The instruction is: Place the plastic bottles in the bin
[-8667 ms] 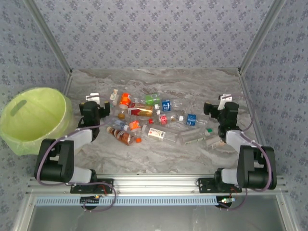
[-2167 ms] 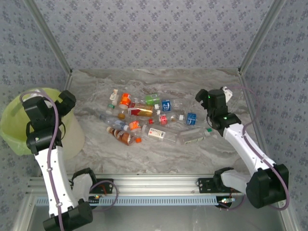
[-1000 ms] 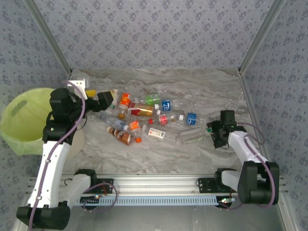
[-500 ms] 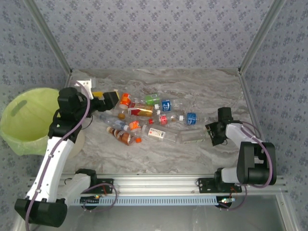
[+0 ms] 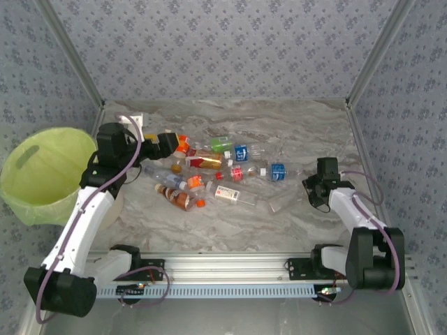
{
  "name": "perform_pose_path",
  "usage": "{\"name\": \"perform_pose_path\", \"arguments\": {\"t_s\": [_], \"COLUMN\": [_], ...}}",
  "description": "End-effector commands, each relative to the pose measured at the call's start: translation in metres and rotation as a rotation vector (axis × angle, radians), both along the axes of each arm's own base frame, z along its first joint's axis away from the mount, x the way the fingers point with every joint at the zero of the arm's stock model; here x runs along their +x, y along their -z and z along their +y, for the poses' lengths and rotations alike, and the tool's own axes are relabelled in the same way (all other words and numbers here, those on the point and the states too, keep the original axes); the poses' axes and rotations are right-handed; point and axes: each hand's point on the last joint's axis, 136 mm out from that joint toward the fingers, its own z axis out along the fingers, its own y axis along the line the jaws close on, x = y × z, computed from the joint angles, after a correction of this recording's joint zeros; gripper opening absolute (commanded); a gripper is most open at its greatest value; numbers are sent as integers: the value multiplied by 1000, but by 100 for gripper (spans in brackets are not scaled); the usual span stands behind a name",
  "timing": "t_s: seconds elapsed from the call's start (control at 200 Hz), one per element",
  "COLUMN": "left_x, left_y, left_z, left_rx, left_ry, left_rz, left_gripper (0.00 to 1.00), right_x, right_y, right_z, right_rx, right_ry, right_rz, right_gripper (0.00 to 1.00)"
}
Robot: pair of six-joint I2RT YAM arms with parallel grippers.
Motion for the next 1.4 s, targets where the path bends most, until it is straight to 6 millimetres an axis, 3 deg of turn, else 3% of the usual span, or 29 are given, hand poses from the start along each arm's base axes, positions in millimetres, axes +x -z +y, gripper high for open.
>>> {"name": "perform_pose_path", "arguments": {"t_s": [0.0, 0.115, 0.155, 0.36, 0.63, 0.75, 0.909, 1.079, 1.394], "left_x": [7, 14, 17, 27, 26, 16, -14, -38, -24], "left_y": [2, 12, 16, 29, 37, 38, 36, 35, 58], "left_z": [-2, -3, -5, -31, -78, -108, -152, -184, -210], "left_rx": [11, 16, 2, -79, -71, -61, -8, 37, 91], "left_ry": [-8, -20, -23, 60, 209, 324, 510, 638, 639], "left_rz": [21, 61, 76, 113, 105, 88, 60, -5, -8], "left_gripper": [99, 99, 100, 99, 99, 99, 99, 99, 98], "right_x": [3, 13, 18, 47, 81, 98, 115, 120, 102], "right_y": [-22, -52, -64, -126, -170, -187, -204, -223, -258], "right_z": [-5, 6, 13, 64, 130, 158, 195, 224, 264], "right_rx": [-125, -188, -200, -254, -170, -149, -102, -21, 61], "right_ry": [-45, -101, -135, -366, -534, -613, -701, -768, -929], "right_rz": [-80, -210, -264, -526, -740, -783, -814, -878, -1010], "right_gripper": [22, 11, 0, 0, 0, 0, 0, 0, 0]}}
